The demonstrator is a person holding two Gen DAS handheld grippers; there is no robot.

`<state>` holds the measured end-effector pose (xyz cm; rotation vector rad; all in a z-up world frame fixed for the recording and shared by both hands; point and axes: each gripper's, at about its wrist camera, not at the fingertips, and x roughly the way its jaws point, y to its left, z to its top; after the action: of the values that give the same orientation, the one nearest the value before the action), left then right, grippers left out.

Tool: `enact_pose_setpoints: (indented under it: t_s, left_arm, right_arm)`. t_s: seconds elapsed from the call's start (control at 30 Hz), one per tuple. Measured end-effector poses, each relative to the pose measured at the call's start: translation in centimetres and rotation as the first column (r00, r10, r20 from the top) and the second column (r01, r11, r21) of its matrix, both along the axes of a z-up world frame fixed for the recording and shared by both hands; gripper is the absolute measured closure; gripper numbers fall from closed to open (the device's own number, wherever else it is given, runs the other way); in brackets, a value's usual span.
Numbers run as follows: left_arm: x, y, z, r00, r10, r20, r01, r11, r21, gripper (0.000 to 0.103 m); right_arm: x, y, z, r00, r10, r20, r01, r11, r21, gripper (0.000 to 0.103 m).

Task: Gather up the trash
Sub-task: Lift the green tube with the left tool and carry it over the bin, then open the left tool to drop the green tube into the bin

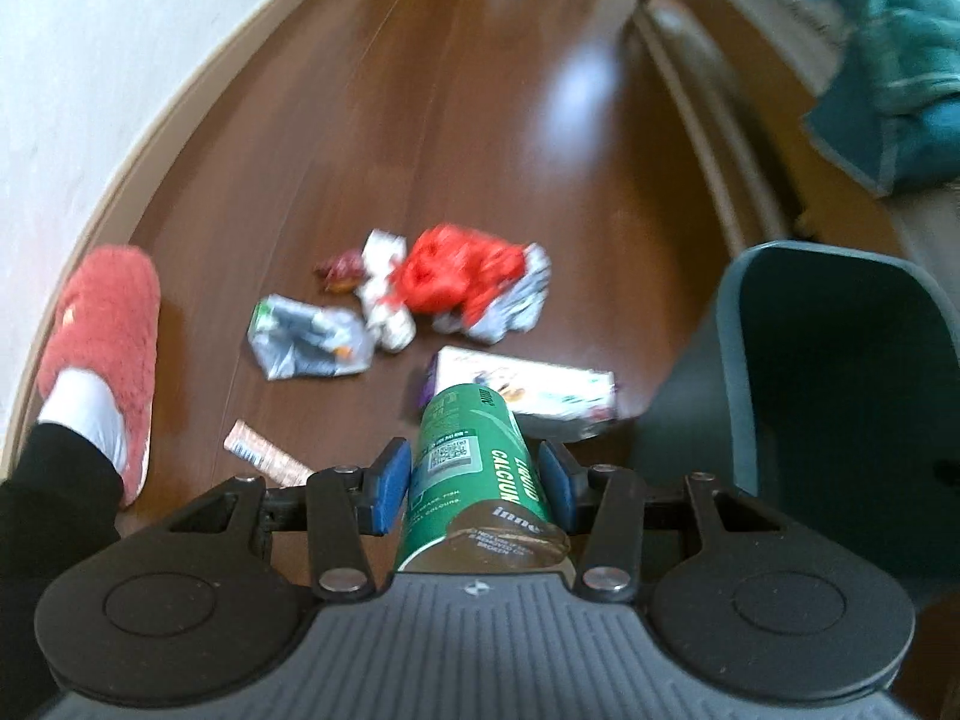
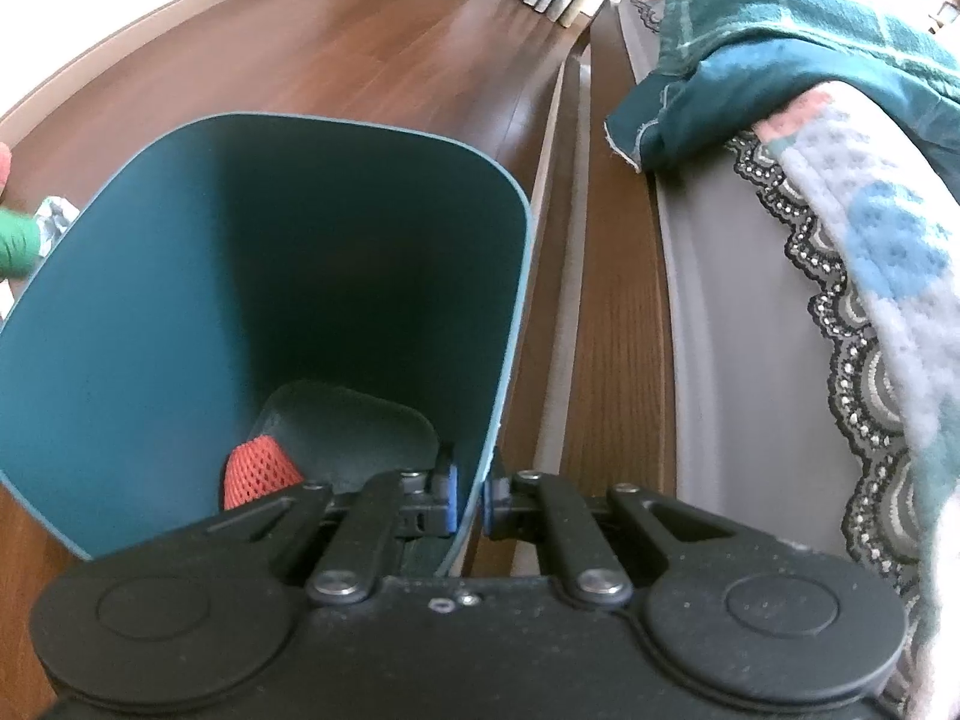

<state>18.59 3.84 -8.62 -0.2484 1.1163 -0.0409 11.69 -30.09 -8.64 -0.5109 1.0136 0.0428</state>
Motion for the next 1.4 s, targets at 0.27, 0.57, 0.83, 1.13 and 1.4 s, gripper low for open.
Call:
enact_pose_setpoints:
  t_s: [0.27, 0.57, 0.83, 1.13, 1.4]
  left_arm:
    - [-3.4, -5.1, 7.3, 0.980, -0.140, 0.141, 0.145, 0.989, -0.027, 0.057]
    - [-4.3, -14.1, 7.0, 0.922, -0.351, 0.161, 0.356, 0.935, 0.001, 0.057]
    - [-2.9, -17.5, 2.6, 0.901, -0.428, 0.075, 0.428, 0.904, 0.012, 0.057]
    - [-2.4, -19.8, -1.5, 0.873, -0.488, -0.024, 0.488, 0.869, 0.085, 0.057]
    - [-2.3, -20.5, -2.6, 0.868, -0.495, -0.041, 0.497, 0.863, 0.096, 0.056]
  right_arm:
    - [0.0, -0.7, 0.1, 1.000, 0.006, -0.003, -0.006, 1.000, 0.016, 0.098]
    - [-0.5, -0.3, 0.6, 0.999, 0.038, 0.002, -0.038, 0.999, 0.008, 0.099]
    - [-1.2, 1.0, 0.8, 0.997, 0.075, 0.000, -0.075, 0.997, -0.019, 0.099]
    - [-1.4, 1.7, 1.0, 0.996, 0.092, -0.007, -0.092, 0.995, -0.037, 0.099]
    - [-1.5, 2.1, 1.1, 0.994, 0.107, -0.012, -0.107, 0.993, -0.047, 0.099]
